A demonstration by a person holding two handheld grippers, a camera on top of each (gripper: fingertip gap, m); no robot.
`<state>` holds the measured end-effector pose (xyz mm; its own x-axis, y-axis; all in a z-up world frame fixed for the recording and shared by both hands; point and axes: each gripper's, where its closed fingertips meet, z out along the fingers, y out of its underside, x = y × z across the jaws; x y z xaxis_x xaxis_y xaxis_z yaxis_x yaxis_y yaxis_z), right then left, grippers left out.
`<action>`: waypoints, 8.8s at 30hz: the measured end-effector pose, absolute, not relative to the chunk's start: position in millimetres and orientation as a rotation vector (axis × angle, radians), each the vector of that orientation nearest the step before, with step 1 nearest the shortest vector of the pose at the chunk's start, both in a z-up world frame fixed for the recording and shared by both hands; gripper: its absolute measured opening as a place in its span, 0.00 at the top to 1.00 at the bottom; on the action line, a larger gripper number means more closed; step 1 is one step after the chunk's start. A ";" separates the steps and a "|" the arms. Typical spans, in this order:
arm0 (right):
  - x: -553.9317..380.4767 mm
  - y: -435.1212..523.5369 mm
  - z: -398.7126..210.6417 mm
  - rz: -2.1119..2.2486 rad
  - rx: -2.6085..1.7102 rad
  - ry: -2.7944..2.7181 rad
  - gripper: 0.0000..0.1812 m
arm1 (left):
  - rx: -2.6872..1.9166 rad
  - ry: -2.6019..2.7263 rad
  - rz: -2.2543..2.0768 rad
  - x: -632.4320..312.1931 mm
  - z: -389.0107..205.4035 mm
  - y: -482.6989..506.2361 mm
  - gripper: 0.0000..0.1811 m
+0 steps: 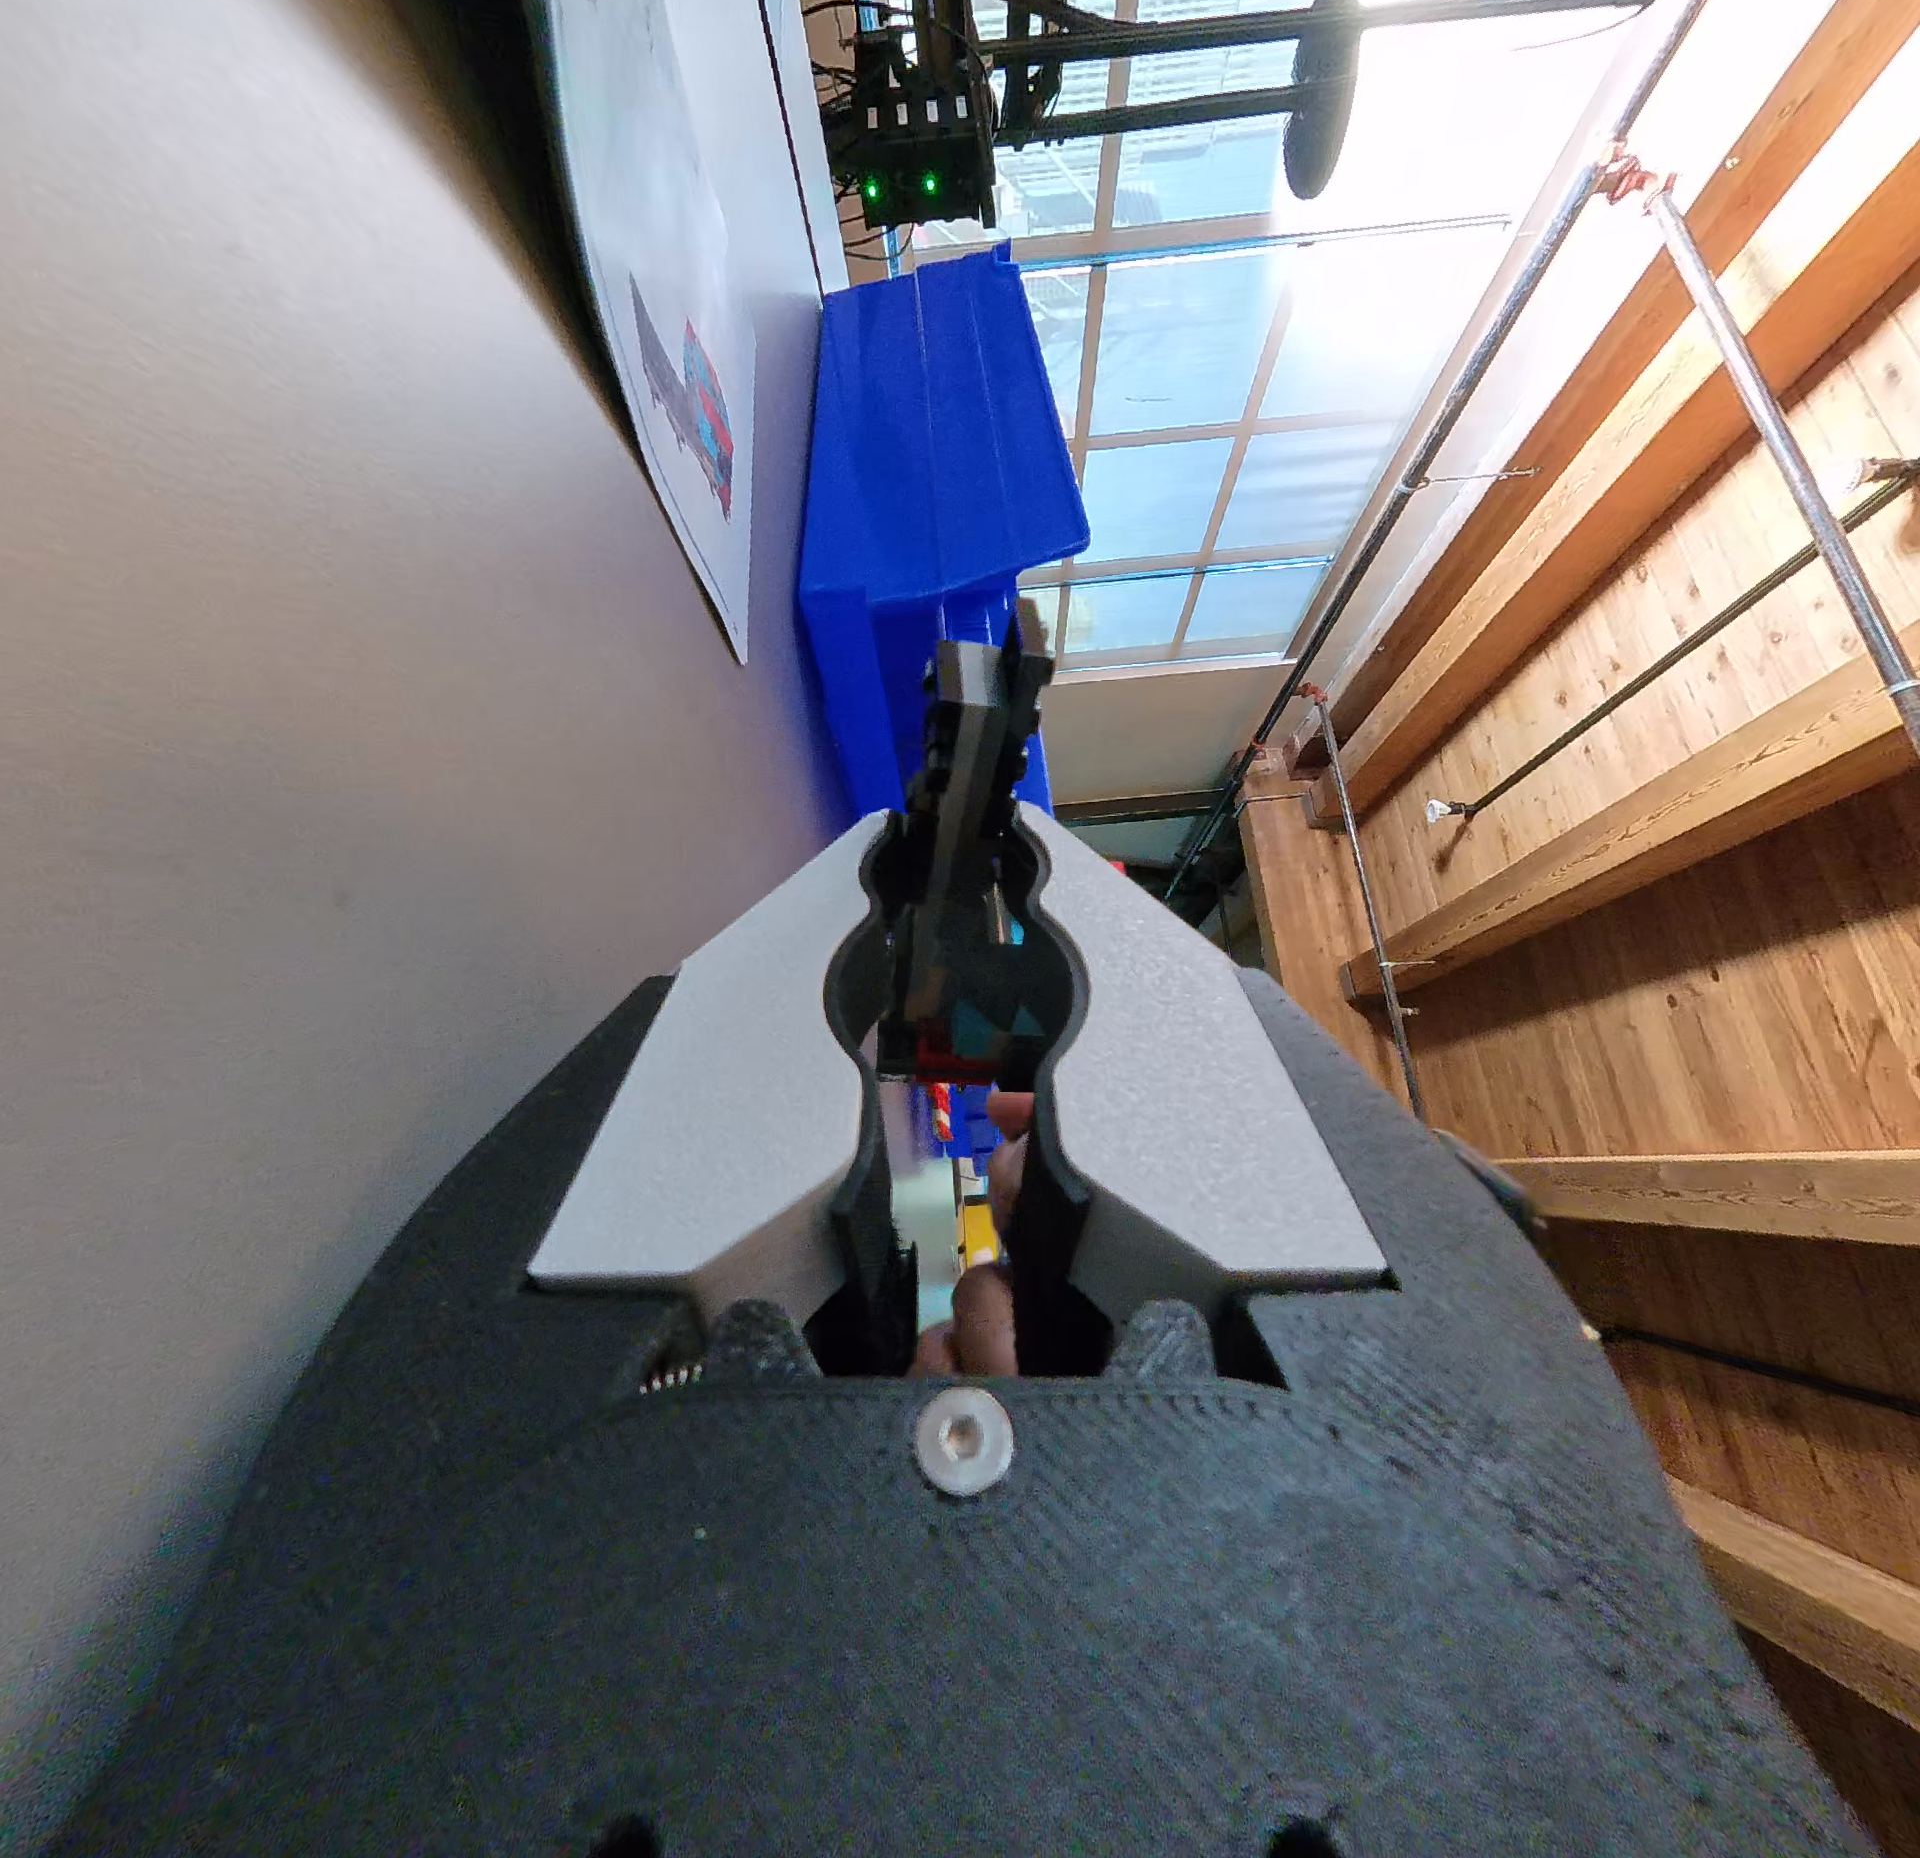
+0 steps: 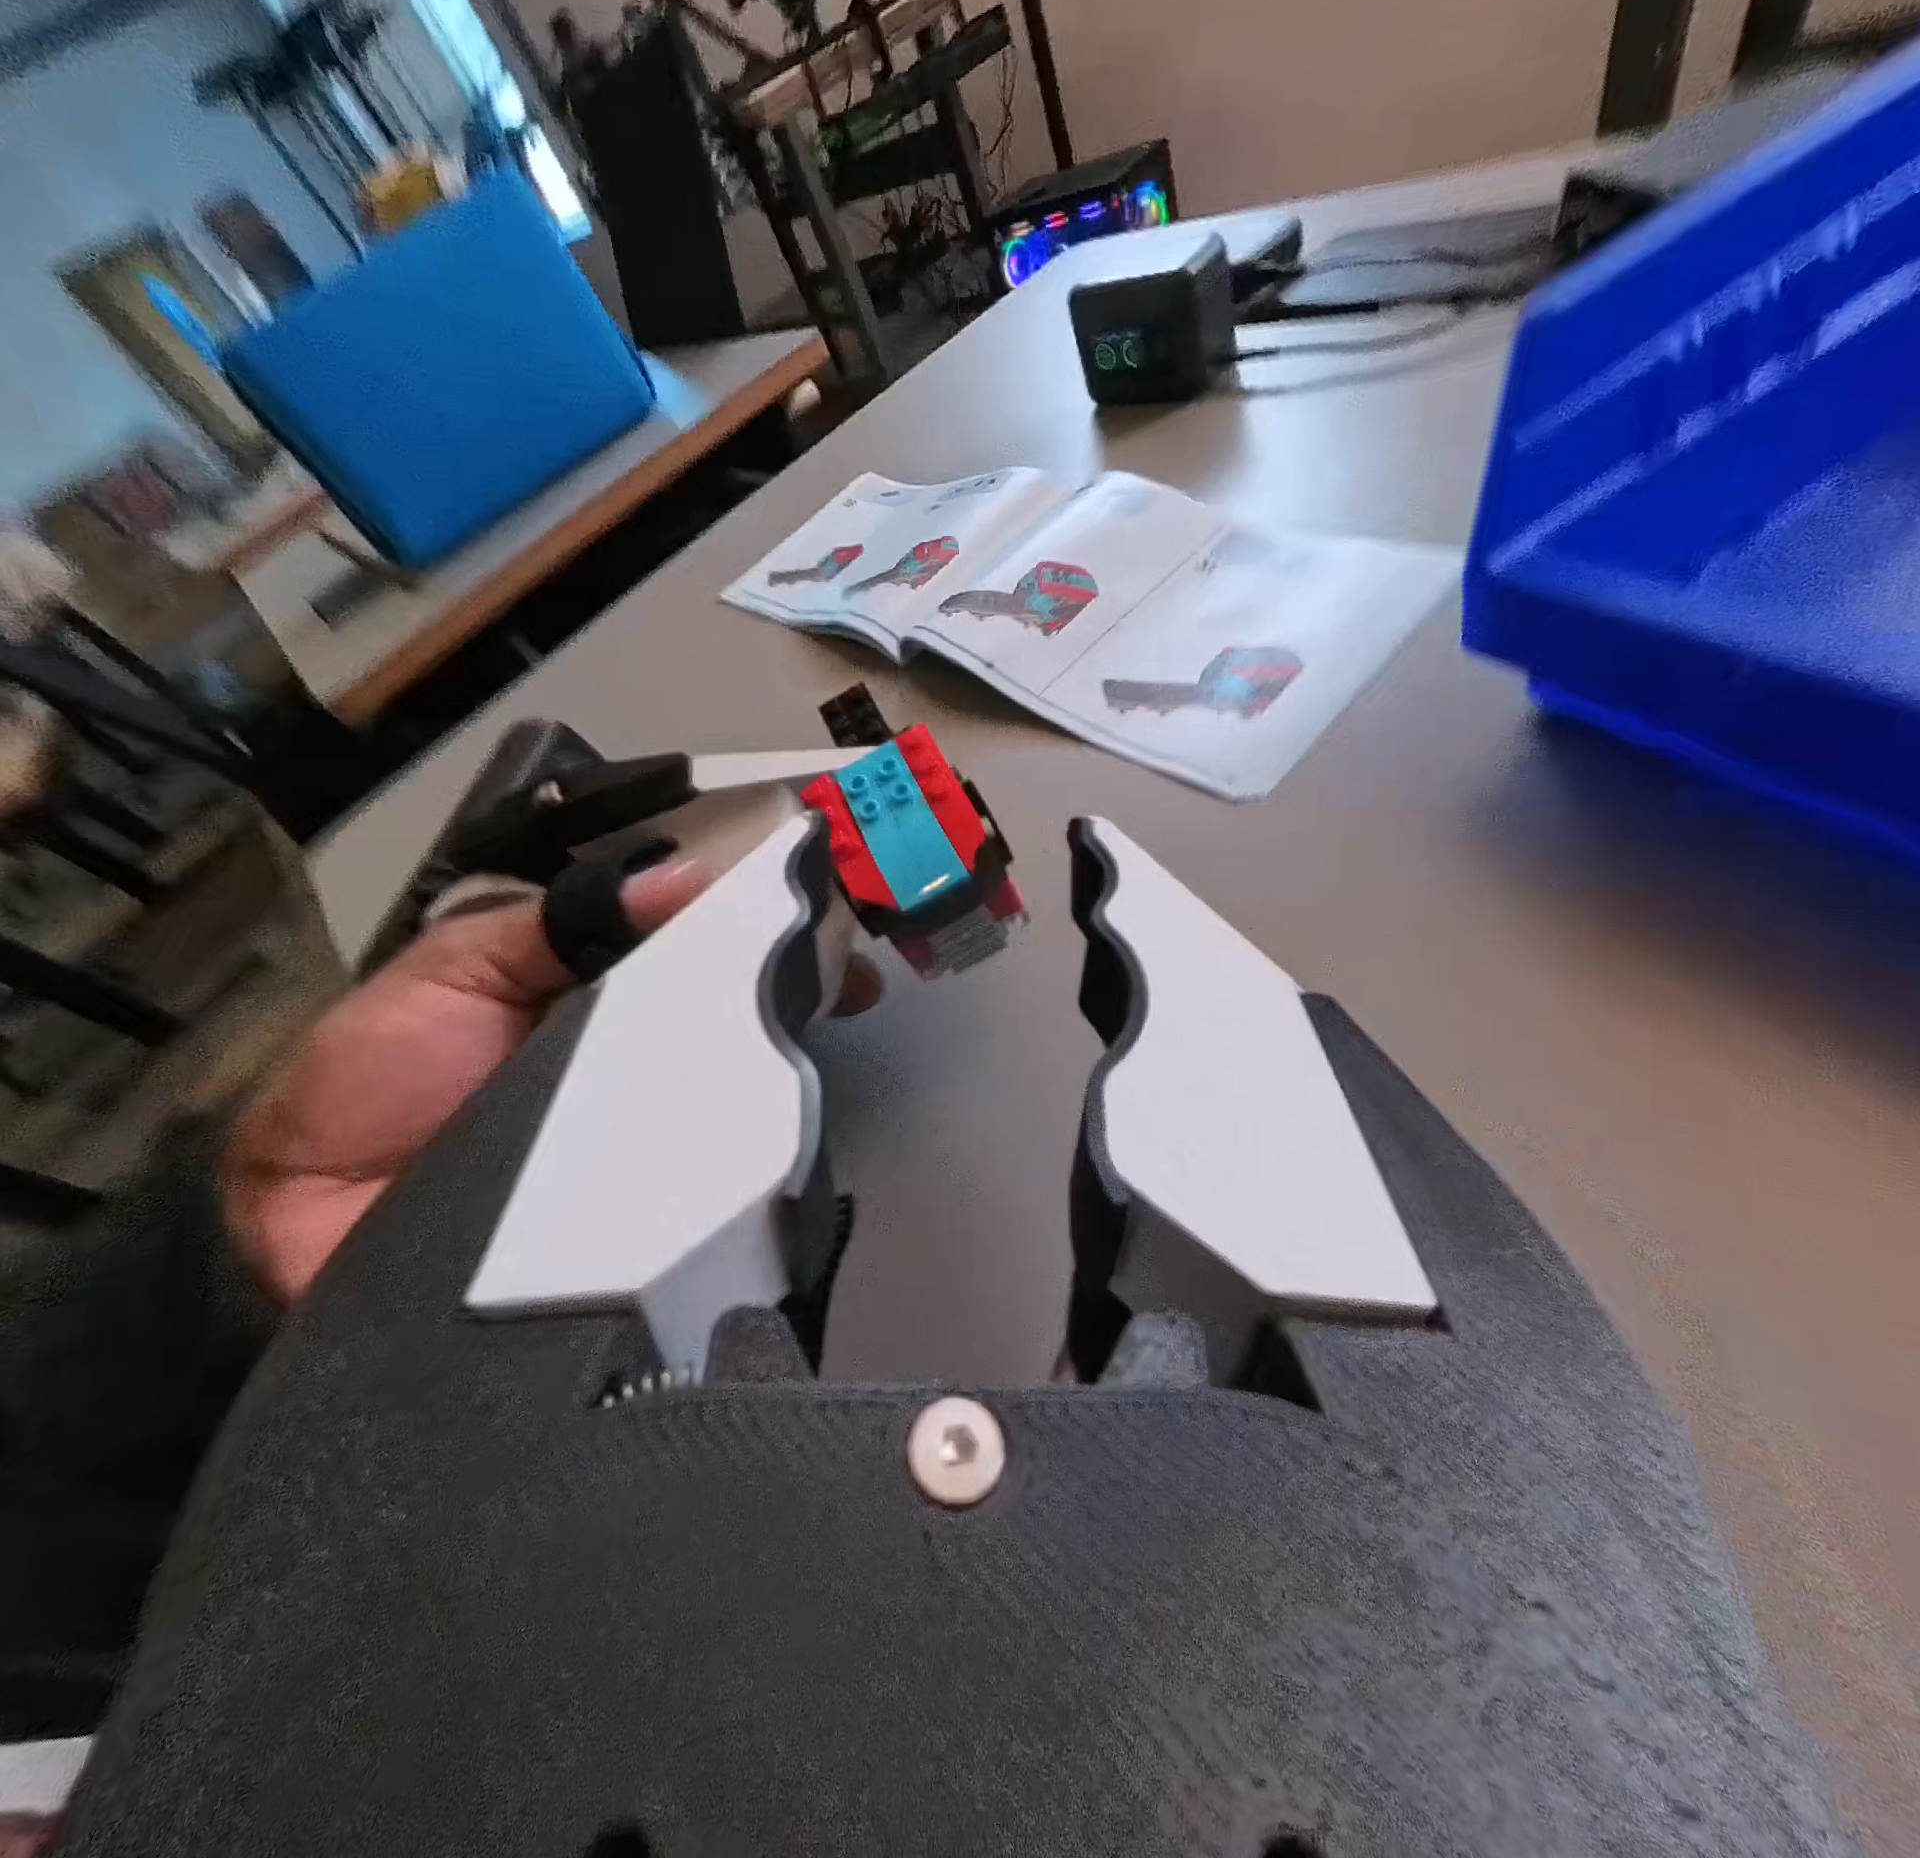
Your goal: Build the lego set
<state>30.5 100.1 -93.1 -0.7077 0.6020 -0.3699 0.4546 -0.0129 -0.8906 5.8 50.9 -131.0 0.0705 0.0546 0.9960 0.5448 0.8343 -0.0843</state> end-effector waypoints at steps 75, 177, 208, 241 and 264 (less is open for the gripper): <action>48.5 54.2 -84.7 2.688 -2.008 -1.873 0.68 | -0.636 -1.185 -0.266 14.6 -81.9 50.0 0.91; 57.0 49.4 -69.7 2.731 -1.719 -1.950 0.72 | -0.673 -1.074 -0.015 20.2 -51.9 34.0 0.91; 51.1 59.6 -68.6 2.624 -1.734 -2.022 0.67 | -0.686 -1.083 0.008 19.4 -54.4 39.8 0.91; -6.5 79.2 -106.9 2.230 -0.776 -2.576 0.64 | -0.568 -1.412 -0.164 -17.2 -117.5 14.1 0.90; -32.2 91.7 -94.1 2.439 -0.978 -2.395 0.73 | -0.582 -1.495 -0.165 -53.6 -125.8 26.6 0.91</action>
